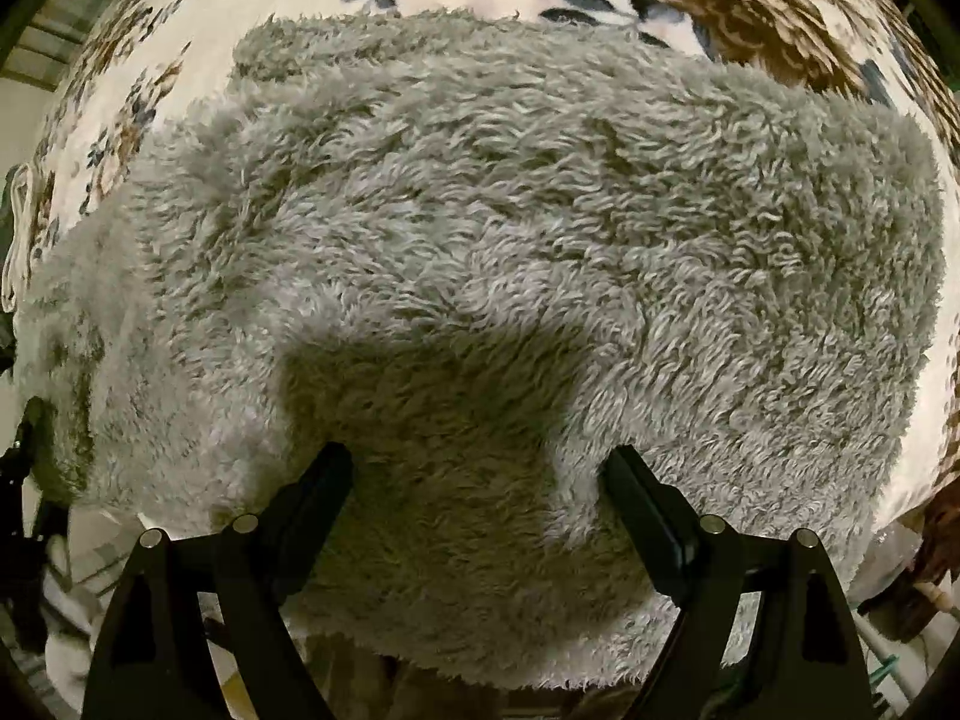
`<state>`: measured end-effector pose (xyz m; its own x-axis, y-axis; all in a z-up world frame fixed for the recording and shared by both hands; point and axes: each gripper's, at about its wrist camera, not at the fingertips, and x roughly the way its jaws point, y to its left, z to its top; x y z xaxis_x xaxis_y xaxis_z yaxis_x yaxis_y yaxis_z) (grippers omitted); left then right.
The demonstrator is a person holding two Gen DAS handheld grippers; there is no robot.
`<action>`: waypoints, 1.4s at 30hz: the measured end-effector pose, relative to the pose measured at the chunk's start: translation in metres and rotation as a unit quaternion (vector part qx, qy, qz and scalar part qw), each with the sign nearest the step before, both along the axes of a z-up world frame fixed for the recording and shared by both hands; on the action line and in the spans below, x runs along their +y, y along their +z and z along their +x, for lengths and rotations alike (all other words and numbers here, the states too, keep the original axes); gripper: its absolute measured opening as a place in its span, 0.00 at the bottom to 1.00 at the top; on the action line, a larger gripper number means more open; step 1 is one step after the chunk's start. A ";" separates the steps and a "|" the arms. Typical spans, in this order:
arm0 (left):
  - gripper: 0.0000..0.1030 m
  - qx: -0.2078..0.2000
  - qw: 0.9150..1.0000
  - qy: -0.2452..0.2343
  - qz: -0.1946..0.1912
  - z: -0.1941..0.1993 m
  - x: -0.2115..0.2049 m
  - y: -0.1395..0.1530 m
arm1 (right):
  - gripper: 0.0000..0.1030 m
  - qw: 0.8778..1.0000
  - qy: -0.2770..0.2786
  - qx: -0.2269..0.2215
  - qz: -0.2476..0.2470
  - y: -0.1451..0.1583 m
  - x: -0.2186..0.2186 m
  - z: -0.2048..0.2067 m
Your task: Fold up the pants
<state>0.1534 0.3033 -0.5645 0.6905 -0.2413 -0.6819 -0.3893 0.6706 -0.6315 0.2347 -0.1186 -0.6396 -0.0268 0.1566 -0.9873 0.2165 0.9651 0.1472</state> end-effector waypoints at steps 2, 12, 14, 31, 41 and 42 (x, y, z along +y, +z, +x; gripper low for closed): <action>0.60 -0.002 0.999 0.033 -0.038 -0.005 0.022 -0.011 | 0.86 1.000 -0.002 0.001 0.002 -0.001 -0.003 0.001; 0.73 0.025 0.990 0.027 -0.139 0.028 0.049 -0.056 | 0.86 1.000 0.006 0.007 0.005 -0.004 0.002 0.002; 0.59 0.025 0.992 0.023 -0.120 0.031 0.047 -0.053 | 0.86 1.000 0.006 0.005 0.005 -0.004 0.000 0.004; 0.23 -0.109 0.975 -0.192 0.029 0.010 -0.166 0.156 | 0.86 0.997 -0.046 -0.055 0.037 0.041 -0.098 -0.005; 0.23 -0.070 0.925 -0.370 0.038 0.003 -0.409 0.146 | 0.86 0.987 -0.142 -0.078 0.010 0.075 -0.244 -0.092; 0.23 -0.058 0.923 -0.378 0.042 0.004 -0.425 0.137 | 0.86 0.986 -0.149 -0.075 0.005 0.073 -0.257 -0.099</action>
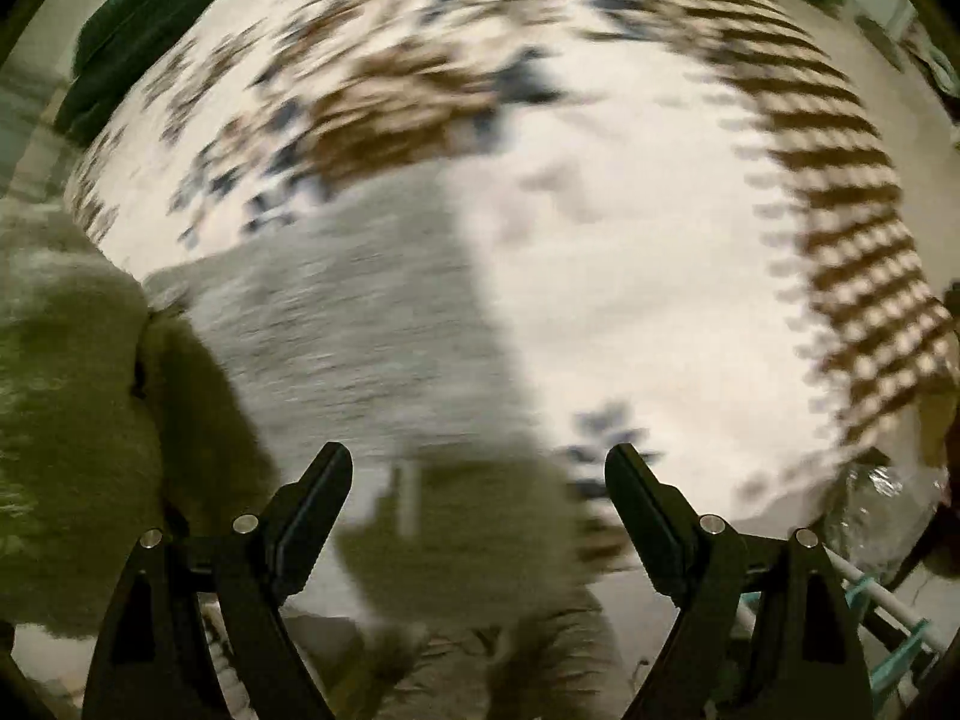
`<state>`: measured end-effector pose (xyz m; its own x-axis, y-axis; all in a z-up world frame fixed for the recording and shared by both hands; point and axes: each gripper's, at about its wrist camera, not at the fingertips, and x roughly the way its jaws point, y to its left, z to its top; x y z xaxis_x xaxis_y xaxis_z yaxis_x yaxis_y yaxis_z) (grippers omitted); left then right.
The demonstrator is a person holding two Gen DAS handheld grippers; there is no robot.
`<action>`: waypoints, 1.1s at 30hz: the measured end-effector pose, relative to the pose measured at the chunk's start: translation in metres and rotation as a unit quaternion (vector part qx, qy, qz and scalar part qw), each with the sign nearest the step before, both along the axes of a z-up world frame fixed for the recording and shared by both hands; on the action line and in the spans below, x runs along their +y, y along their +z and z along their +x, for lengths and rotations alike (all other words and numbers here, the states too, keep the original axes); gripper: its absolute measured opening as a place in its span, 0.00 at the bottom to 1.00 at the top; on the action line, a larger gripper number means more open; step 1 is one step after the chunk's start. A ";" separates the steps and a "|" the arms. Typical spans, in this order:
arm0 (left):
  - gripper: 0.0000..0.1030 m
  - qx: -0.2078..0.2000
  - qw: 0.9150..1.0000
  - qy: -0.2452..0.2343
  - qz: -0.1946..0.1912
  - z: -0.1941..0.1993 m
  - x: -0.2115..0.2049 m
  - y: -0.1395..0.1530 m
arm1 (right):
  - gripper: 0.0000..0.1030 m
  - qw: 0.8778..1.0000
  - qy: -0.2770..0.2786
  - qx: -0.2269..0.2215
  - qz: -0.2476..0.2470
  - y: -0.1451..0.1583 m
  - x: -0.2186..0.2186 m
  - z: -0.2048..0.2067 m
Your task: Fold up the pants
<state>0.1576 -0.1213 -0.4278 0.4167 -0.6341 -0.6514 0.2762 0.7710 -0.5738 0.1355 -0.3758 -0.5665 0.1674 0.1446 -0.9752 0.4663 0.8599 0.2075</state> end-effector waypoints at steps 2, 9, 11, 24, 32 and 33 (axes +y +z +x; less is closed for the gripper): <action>0.24 0.036 0.999 -0.023 0.019 0.004 -0.034 -0.023 | 0.86 1.000 -0.023 0.007 -0.002 -0.002 -0.035 -0.016; 0.85 0.124 0.987 -0.094 0.051 -0.014 -0.089 -0.033 | 0.86 0.998 -0.053 0.009 0.019 -0.013 -0.088 -0.045; 0.86 0.114 0.987 -0.105 0.052 -0.025 -0.085 -0.014 | 0.86 0.998 -0.051 0.000 0.043 -0.012 -0.095 -0.048; 0.86 0.102 0.963 0.104 0.226 0.059 0.094 -0.023 | 0.86 0.967 0.032 -0.104 0.228 0.021 -0.006 0.037; 0.86 0.118 0.953 0.100 0.259 0.077 0.090 -0.065 | 0.74 0.966 0.040 -0.143 0.210 0.067 0.023 0.057; 0.86 0.122 0.953 0.096 0.260 0.078 0.087 -0.070 | 0.70 0.965 0.047 -0.140 0.219 0.067 0.024 0.057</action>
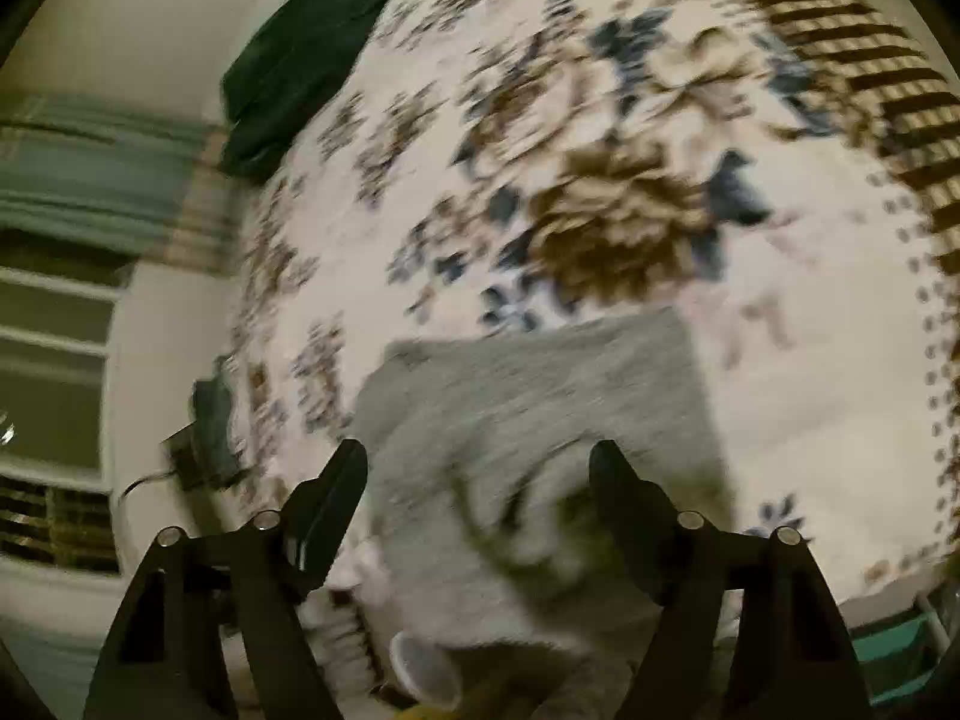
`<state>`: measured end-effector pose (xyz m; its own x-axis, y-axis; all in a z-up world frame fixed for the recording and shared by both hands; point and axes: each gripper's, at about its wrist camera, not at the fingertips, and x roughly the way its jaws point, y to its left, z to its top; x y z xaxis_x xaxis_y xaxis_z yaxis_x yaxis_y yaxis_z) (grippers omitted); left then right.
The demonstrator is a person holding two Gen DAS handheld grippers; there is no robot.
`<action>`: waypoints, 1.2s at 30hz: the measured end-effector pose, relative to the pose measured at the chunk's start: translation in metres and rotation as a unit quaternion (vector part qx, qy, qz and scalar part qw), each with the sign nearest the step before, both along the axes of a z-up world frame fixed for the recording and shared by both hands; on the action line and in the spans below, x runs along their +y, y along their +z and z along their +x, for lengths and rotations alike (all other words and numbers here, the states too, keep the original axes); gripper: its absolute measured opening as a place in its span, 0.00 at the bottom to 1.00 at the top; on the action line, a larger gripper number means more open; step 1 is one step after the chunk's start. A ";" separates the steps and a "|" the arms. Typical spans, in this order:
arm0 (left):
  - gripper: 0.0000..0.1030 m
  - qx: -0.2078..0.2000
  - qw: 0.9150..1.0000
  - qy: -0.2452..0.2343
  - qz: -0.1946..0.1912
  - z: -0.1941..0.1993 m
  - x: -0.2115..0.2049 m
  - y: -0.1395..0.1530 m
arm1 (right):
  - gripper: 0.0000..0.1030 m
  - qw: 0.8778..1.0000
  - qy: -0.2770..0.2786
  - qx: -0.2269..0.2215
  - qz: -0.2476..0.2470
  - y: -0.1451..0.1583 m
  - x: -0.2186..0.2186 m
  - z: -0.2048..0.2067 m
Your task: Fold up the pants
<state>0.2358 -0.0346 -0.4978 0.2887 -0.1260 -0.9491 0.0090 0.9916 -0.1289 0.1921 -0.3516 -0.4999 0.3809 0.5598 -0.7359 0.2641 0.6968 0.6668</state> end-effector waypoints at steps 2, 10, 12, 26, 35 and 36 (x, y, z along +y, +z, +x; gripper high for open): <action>0.86 0.012 1.000 -0.007 -0.004 0.000 -0.005 -0.010 | 0.63 0.999 0.024 0.032 -0.003 -0.013 0.012 0.003; 0.86 0.025 0.999 -0.017 -0.024 -0.007 -0.010 -0.012 | 0.14 0.997 -0.026 0.046 -0.055 -0.043 0.005 0.016; 0.86 0.019 0.999 -0.020 -0.032 -0.007 -0.009 -0.007 | 0.13 0.995 -0.048 0.038 -0.075 -0.036 -0.009 0.022; 0.86 0.019 0.998 -0.018 -0.052 -0.001 -0.013 -0.013 | 0.56 0.992 0.023 0.095 -0.080 -0.041 -0.038 -0.011; 0.86 0.020 0.998 -0.036 -0.040 -0.010 -0.018 -0.020 | 0.07 0.985 0.079 0.088 -0.123 -0.064 -0.005 -0.046; 0.86 0.022 0.998 -0.036 -0.043 -0.011 -0.016 -0.020 | 0.07 0.986 0.069 0.090 -0.119 -0.057 -0.009 -0.053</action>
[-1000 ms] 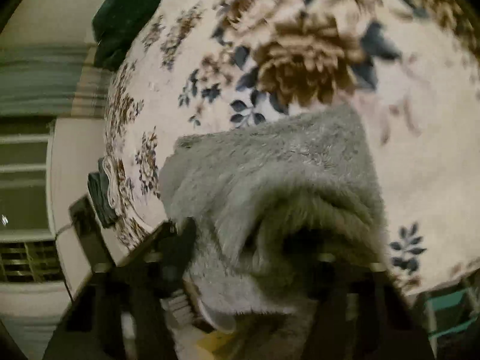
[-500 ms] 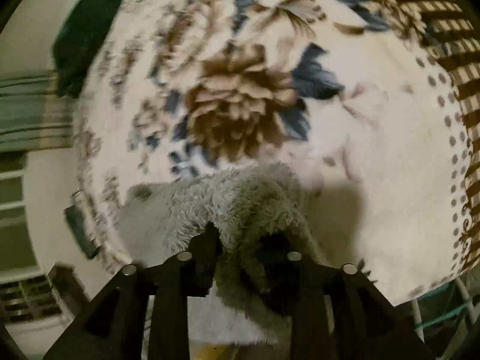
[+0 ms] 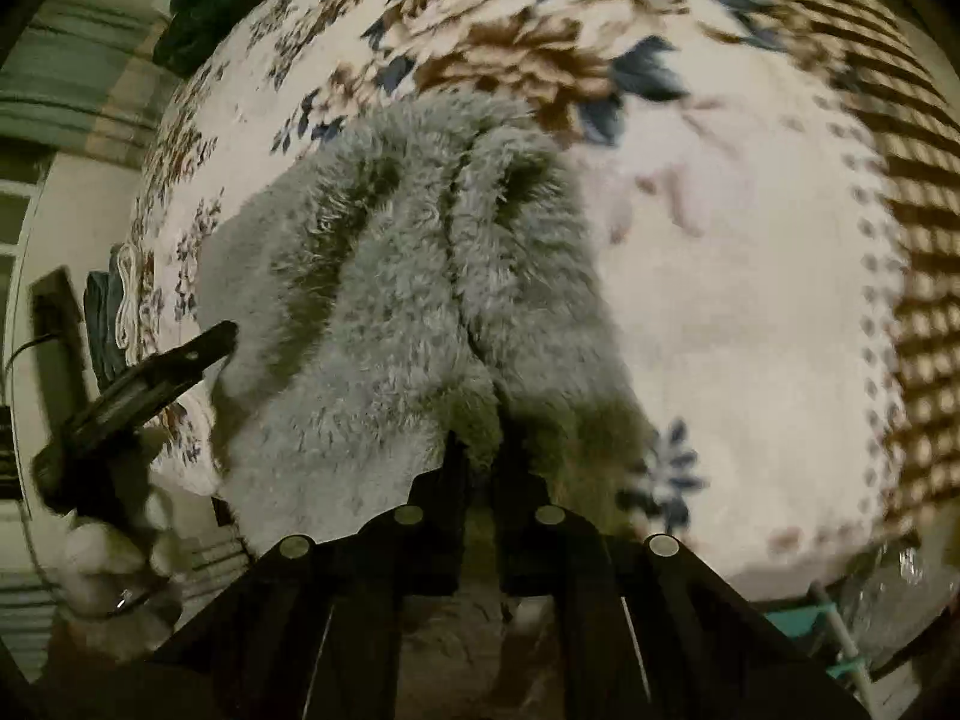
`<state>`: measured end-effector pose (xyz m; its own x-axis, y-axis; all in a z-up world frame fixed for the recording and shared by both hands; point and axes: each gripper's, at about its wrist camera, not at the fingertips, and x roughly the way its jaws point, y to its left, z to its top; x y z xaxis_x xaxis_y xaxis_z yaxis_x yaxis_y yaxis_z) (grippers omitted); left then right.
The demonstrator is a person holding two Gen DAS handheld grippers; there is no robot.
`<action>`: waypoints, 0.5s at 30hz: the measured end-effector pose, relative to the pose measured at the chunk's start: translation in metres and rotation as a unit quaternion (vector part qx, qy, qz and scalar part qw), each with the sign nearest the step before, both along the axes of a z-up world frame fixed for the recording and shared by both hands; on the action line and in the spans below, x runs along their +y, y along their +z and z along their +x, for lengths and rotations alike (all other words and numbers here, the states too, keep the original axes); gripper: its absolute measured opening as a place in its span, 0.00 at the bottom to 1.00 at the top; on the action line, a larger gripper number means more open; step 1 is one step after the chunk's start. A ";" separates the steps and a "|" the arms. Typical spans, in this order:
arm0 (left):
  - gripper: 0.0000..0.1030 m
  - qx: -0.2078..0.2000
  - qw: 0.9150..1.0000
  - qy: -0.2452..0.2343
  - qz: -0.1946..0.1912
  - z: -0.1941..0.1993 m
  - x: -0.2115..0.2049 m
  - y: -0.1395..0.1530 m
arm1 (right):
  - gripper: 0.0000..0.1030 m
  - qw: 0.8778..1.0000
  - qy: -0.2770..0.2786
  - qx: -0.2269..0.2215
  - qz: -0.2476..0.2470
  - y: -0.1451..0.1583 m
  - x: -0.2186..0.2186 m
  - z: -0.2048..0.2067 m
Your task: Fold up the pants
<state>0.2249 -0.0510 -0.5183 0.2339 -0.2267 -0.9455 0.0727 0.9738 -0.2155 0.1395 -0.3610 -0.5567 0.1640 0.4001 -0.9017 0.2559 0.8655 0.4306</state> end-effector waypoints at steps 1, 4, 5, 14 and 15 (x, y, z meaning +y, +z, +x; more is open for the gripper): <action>0.86 0.003 1.000 0.001 -0.007 -0.001 0.002 0.000 | 0.07 0.999 -0.025 0.009 0.022 0.008 -0.010 -0.012; 0.86 0.010 1.000 0.011 -0.024 -0.002 0.005 0.000 | 0.07 0.995 -0.073 0.033 0.050 0.022 -0.031 -0.037; 0.86 0.011 0.999 0.013 -0.029 -0.002 0.006 0.000 | 0.07 0.994 -0.081 0.049 0.050 0.020 -0.037 -0.046; 0.86 -0.010 1.000 0.000 -0.028 -0.001 -0.006 0.010 | 0.50 0.991 -0.094 0.083 0.051 -0.010 -0.047 -0.030; 0.86 -0.019 0.999 -0.003 -0.030 0.000 -0.007 0.015 | 0.63 0.992 -0.100 0.056 0.052 0.001 -0.048 -0.027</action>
<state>0.2247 -0.0583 -0.5031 0.2679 -0.2845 -0.9205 0.0871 0.9586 -0.2710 0.1127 -0.4092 -0.5557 0.1515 0.4610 -0.8744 0.4691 0.7451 0.4741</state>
